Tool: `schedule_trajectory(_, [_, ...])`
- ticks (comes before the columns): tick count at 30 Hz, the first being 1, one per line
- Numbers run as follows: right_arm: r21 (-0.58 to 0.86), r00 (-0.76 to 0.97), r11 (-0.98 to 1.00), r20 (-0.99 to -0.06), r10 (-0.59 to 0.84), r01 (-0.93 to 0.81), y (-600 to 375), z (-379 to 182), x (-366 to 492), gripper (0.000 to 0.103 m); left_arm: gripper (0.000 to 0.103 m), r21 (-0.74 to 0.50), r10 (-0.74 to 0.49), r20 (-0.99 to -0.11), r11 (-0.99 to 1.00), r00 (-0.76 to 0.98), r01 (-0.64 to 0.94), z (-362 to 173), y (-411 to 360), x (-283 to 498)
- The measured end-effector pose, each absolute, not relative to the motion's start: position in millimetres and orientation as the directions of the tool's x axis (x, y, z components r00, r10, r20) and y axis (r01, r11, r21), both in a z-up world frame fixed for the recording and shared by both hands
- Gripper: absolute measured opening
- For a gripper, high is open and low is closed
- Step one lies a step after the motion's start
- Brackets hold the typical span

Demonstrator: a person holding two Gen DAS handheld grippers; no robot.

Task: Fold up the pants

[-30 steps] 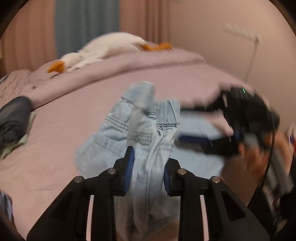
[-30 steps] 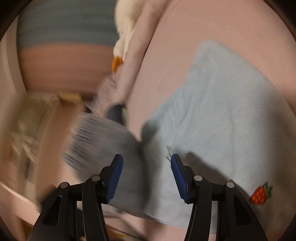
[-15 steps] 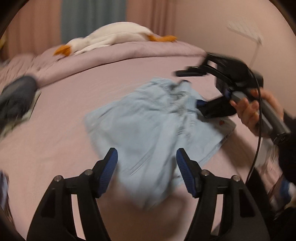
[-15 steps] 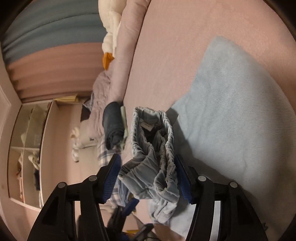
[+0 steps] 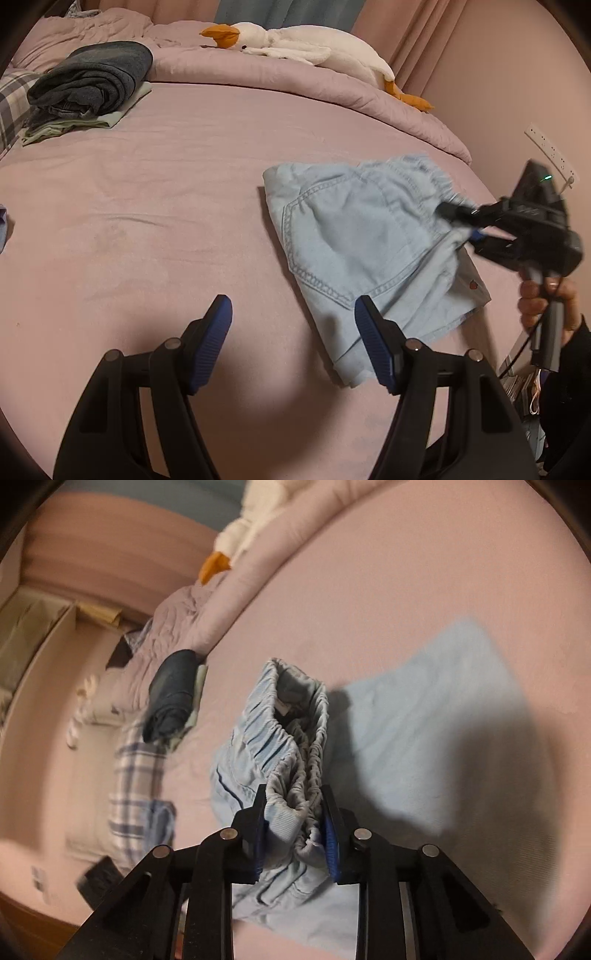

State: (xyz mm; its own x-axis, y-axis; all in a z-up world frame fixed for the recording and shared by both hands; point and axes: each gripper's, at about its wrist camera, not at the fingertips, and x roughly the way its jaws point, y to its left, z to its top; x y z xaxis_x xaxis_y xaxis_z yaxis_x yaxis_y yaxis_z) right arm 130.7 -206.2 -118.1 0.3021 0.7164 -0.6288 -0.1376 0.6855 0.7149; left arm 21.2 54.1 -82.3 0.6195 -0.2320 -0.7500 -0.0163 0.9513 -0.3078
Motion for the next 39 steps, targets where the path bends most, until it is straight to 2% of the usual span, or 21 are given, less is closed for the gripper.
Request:
schedule_trajectory(7, [0.669,0.410,0.697,-0.577,0.706,-0.258,-222.7,-75.2,109.2,0.027,0.069,-0.348,-0.256,-0.746,0.937,0.615,-0.032,-85.5,53.0,18.8])
schedule_trajectory(11, [0.674,0.453,0.708,-0.574,0.682,-0.212,-251.1,-79.8,107.5,0.027,0.069,-0.351,-0.259,-0.756,0.935,0.602,-0.038,-90.7,50.4,18.4])
schedule_trajectory(17, [0.665,0.473,0.743,-0.630,0.616,-0.081,-280.8,-106.1,103.3,0.027,0.069,-0.349,-0.268,-0.764,0.937,0.586,-0.027,-92.3,46.1,23.9])
schedule_trajectory(23, [0.667,0.393,0.745,-0.686,0.612,0.001,-288.8,-141.3,114.6,0.028,0.069,-0.380,-0.316,-0.752,0.925,0.578,0.010,-82.3,35.5,49.0])
schedule_trajectory(26, [0.702,0.398,0.712,-0.661,0.637,0.026,-296.3,-143.3,116.4,0.037,0.068,-0.386,-0.338,-0.744,0.922,0.577,0.042,-73.7,26.1,70.7])
schedule_trajectory(30, [0.625,0.446,0.780,-0.706,0.550,0.029,-307.8,-124.7,109.8,0.061,0.067,-0.382,-0.355,-0.731,0.921,0.583,0.081,-62.9,17.2,99.4])
schedule_trajectory(32, [0.530,0.500,0.848,-0.737,0.455,0.010,-309.0,-110.0,101.9,0.061,0.066,-0.387,-0.361,-0.726,0.918,0.585,0.085,-58.4,14.4,115.2])
schedule_trajectory(34, [0.447,0.554,0.894,-0.737,0.387,-0.030,-305.1,-94.4,94.9,0.061,0.053,-0.403,-0.381,-0.720,0.910,0.580,0.098,-56.1,11.7,128.5])
schedule_trajectory(36, [0.391,0.591,0.914,-0.714,0.374,-0.106,-295.0,-81.3,89.5,0.061,0.046,-0.416,-0.398,-0.723,0.904,0.565,0.104,-56.8,9.3,146.3])
schedule_trajectory(37, [0.367,0.600,0.915,-0.699,0.389,-0.166,-282.7,-74.9,87.1,0.060,0.036,-0.423,-0.409,-0.723,0.899,0.556,0.112,-57.9,8.2,151.8])
schedule_trajectory(38, [0.350,0.604,0.914,-0.689,0.401,-0.206,-273.2,-71.4,85.1,0.058,0.020,-0.420,-0.413,-0.734,0.900,0.539,0.119,-61.2,5.7,162.0])
schedule_trajectory(39, [0.329,0.600,0.906,-0.679,0.422,-0.264,-257.9,-67.3,83.1,0.047,0.013,-0.410,-0.408,-0.747,0.904,0.526,0.120,-64.3,4.5,168.4])
